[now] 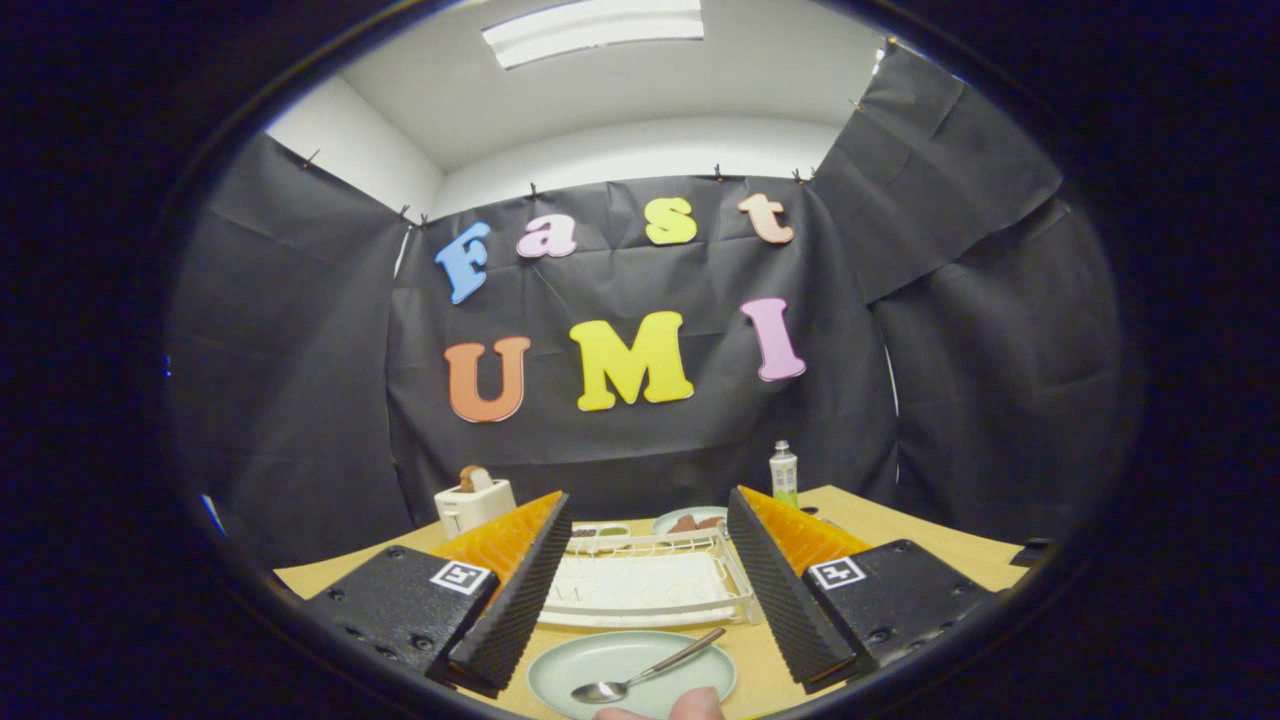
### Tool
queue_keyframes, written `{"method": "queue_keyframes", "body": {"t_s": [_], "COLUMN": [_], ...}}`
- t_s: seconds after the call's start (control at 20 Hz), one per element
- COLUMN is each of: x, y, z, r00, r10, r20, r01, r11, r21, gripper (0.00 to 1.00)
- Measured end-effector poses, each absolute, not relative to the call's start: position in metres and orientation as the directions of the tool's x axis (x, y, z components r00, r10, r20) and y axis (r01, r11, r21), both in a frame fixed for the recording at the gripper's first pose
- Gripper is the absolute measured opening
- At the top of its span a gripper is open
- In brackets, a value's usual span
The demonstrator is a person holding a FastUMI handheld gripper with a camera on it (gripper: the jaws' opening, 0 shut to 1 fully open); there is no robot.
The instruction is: Take the plate from the dish rack, then take the spoon from the basket and place it into the plate.
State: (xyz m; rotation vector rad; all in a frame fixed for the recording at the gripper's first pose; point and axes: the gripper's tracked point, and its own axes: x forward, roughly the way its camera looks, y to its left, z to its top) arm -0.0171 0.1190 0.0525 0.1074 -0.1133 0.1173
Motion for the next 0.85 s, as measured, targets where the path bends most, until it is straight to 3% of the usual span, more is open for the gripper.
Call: {"method": "queue_keyframes", "body": {"t_s": [0.85], "x": [-0.015], "y": [0.168], "z": [-0.007], "r00": [0.989], "r10": [0.141], "r20": [0.044], "r01": [-0.144], "r11": [0.987], "r21": [0.077], "gripper": [1.0]}}
